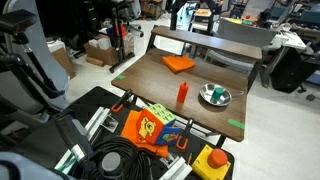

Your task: Move the orange object backwards.

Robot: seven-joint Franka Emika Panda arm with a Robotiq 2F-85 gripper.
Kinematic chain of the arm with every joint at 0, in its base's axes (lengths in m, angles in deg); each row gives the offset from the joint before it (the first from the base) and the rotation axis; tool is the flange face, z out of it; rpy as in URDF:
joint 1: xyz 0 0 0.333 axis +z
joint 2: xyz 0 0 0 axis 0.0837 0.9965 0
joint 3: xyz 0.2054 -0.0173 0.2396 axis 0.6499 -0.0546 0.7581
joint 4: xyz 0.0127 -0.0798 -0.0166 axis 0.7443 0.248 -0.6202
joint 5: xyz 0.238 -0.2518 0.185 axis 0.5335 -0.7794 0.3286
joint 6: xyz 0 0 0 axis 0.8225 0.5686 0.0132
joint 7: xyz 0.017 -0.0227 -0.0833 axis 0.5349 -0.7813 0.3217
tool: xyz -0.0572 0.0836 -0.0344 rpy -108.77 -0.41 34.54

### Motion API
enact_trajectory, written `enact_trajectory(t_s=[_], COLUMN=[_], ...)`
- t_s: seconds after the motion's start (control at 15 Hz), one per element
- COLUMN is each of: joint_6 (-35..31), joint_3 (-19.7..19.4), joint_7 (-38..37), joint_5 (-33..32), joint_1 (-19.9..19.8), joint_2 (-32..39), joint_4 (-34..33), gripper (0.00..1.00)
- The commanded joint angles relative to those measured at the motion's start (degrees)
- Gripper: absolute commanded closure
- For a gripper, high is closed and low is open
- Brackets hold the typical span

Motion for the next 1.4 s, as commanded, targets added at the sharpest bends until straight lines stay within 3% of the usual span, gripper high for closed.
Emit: enact_trajectory(t_s=[0.0,0.73,1.0,1.33], joint_6=[0.11,0.1,-0.55,-7.56], joint_3=[-0.82,-0.82,-0.92,-0.93], joint_7=[-0.12,-0.12,-0.21,-3.42], joint_5=[-0.11,-0.11,1.06,-1.81], joint_1=[0.86,0.86,0.92,0.74], joint_2=[0.02,0.02,3.0,5.63], joint_4=[-0.08,-0.08,-2.66,-1.93], gripper=[0.0,0.0,0.0,0.0])
